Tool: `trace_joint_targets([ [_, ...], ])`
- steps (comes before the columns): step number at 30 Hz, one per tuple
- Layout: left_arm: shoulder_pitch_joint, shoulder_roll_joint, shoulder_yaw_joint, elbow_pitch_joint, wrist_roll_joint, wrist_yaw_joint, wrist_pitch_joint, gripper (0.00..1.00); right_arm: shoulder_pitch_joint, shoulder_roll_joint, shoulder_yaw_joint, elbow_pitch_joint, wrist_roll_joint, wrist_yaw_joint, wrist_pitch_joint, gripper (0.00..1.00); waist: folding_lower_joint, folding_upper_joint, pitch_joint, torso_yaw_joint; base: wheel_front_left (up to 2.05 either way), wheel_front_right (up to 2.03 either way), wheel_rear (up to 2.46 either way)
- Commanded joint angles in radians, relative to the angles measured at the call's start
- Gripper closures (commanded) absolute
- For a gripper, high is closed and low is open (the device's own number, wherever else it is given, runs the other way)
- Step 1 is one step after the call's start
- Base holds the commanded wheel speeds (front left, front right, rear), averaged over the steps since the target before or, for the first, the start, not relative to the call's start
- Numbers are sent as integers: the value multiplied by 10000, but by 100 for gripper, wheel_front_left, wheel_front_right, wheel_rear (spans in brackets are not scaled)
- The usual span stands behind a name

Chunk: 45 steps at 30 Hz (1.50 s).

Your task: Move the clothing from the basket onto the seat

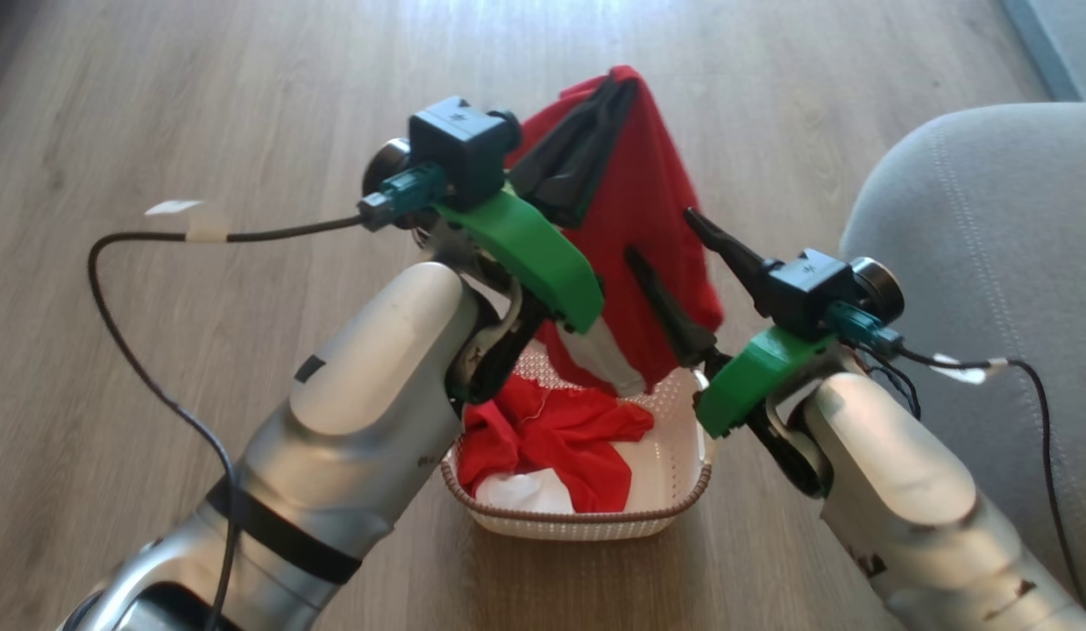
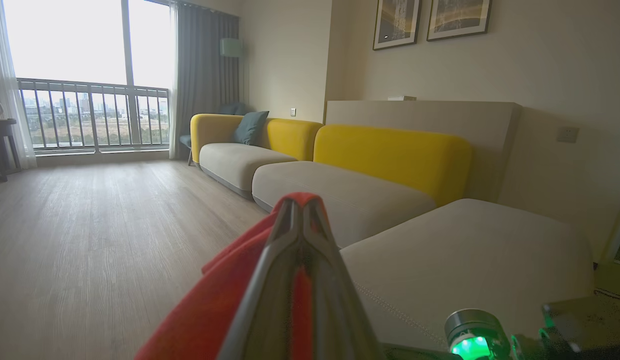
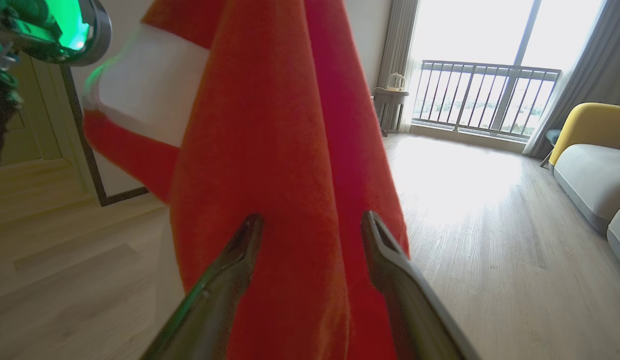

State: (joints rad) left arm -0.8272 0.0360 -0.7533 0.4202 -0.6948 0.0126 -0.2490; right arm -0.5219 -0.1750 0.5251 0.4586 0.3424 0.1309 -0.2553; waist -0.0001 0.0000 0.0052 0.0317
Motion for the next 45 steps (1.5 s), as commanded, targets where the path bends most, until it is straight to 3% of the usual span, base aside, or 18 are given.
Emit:
trace_joint_targets([
  [1,-734,143,204,-412,-94,19,-128,100,-488,5,205,-67,70,-2,-65,0,1,0,77,168,0,0,0],
  [13,-1107,143,-1070,-1000,-621,117,-128,100,-1994,106,1918,1824,1050,-2,-65,0,1,0,616,1060,0,0,0],
  [14,-1116,143,-1155,-1027,-644,119,-128,100,-2103,102,2101,1930,1166,-2,-65,16,1,0,643,1101,0,0,0],
  [15,-1124,143,-1226,-1059,-668,128,-128,100,-2210,95,2268,2044,1287,-2,-65,60,1,0,670,1136,0,0,0],
  [16,-1133,143,-1292,-1086,-687,137,-128,100,-2319,86,2371,2131,1390,-2,-65,98,1,0,699,1167,0,0,0],
  [24,-1119,143,-1472,-1087,-775,173,-128,100,-2608,-58,2570,2355,1874,-2,-65,100,1,0,809,1309,0,0,0],
  [30,-923,143,-1353,-926,-665,151,-128,100,-2260,-192,1842,1773,1663,-2,-65,100,1,0,772,1187,0,0,0],
  [31,-873,143,-1308,-887,-625,127,-128,67,-2154,-207,1673,1626,1581,-2,-65,100,1,0,762,1141,0,0,0],
  [32,-809,143,-1238,-856,-574,94,-128,22,-2041,-229,1495,1483,1495,-2,-65,100,1,0,757,1097,0,0,0],
  [33,-728,143,-1195,-755,-530,53,-128,0,-1922,-251,1299,1338,1431,-2,-65,100,1,0,748,1052,0,0,0],
  [45,125,143,-690,570,234,-794,-128,0,-568,-446,-587,-4,766,-2,-65,100,1,0,629,165,0,0,0],
])
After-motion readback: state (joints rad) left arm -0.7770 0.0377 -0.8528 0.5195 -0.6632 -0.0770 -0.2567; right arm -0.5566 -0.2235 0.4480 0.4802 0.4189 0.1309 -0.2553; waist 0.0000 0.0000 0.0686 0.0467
